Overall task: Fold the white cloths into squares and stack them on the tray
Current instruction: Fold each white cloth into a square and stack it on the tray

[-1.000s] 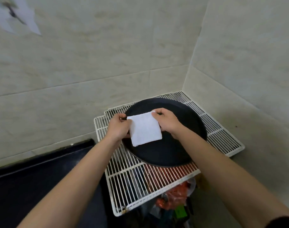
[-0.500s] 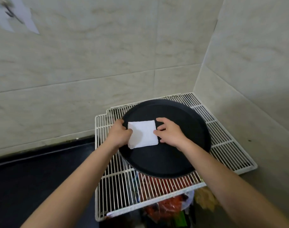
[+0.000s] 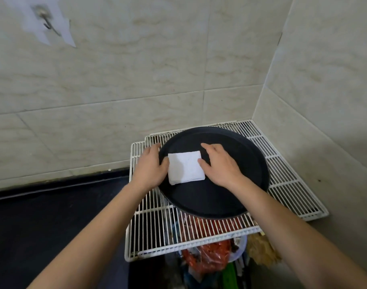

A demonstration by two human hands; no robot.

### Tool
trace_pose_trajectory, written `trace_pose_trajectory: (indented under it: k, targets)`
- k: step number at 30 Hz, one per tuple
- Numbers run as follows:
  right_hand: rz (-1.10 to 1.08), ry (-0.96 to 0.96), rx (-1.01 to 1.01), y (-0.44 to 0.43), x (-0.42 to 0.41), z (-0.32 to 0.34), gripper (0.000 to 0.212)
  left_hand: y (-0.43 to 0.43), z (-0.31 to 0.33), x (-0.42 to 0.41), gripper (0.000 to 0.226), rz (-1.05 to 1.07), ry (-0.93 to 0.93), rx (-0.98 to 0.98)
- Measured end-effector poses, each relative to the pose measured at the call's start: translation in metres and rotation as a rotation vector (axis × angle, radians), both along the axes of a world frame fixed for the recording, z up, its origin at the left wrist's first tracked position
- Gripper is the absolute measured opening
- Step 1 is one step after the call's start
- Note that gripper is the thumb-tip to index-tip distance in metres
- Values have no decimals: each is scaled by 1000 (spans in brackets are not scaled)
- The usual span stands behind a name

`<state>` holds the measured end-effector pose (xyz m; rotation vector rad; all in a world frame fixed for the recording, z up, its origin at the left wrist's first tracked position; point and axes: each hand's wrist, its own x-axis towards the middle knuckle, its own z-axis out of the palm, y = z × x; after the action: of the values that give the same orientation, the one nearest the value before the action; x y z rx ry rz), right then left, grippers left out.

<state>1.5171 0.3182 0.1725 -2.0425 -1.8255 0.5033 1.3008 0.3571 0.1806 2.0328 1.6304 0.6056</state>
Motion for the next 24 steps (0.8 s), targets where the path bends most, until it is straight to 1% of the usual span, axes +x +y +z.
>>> trace_pose_trajectory:
  k: [1,2,4,7,9,11,13,18,20,24]
  targets:
    - [23,-99,53,-3,-2,3,60,-4,1,-9,50,-34,116,138]
    - [35,-160,87,-5,-4,5,60,-9,3,-18,52,-58,204,216]
    - [79,-220,127,-7,-14,9,61,-21,1,-39,54,-33,329,240]
    - [178,-278,186,-4,-43,7,63,-41,-3,-74,62,83,452,208]
    - [243,-266,220,-2,-69,5,65,-55,-4,-101,72,160,492,175]
    - [353,-230,240,-1,-106,2,66,-74,-6,-135,77,254,519,126]
    - [466,-219,266,-4,-148,-1,66,-96,-8,-170,76,354,526,96]
    - [650,-209,305,-20,-247,-1,65,-158,-6,-254,73,549,557,56]
    - [720,-202,308,-32,-293,1,66,-189,-5,-296,71,614,587,76]
    - [865,-197,355,-64,-399,5,65,-256,0,-391,70,803,576,74]
